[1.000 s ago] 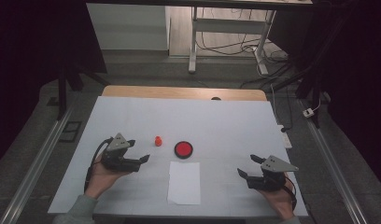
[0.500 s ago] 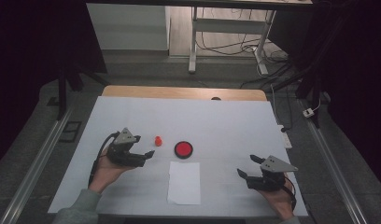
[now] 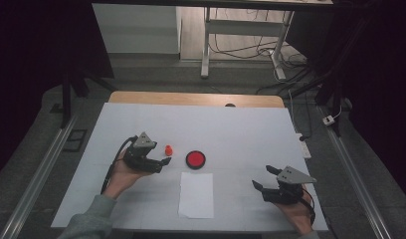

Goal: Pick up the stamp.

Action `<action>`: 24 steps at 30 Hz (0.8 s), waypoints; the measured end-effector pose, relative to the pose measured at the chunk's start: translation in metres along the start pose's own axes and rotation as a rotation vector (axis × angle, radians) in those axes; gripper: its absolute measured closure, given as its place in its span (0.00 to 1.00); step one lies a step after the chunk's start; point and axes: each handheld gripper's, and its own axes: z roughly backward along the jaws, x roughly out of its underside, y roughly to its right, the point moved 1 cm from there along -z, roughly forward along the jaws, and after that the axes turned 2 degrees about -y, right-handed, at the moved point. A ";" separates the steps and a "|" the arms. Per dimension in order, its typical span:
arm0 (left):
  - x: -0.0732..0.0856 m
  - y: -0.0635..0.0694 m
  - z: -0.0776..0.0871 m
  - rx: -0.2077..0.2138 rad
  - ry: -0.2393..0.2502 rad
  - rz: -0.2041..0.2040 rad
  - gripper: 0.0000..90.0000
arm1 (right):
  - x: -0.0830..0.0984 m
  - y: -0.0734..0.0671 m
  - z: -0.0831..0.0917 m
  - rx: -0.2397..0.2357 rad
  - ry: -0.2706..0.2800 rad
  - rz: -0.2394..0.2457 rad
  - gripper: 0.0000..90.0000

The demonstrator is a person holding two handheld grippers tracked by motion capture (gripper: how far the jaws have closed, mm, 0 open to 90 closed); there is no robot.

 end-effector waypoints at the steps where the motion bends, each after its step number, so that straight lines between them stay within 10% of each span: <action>1: 0.000 -0.001 -0.001 0.000 0.001 0.001 0.23 | 0.000 0.000 0.000 0.000 0.000 0.000 0.28; 24: -0.005 -0.019 -0.040 -0.012 -0.052 0.041 0.27 | -0.002 -0.004 -0.006 -0.002 -0.017 0.014 0.29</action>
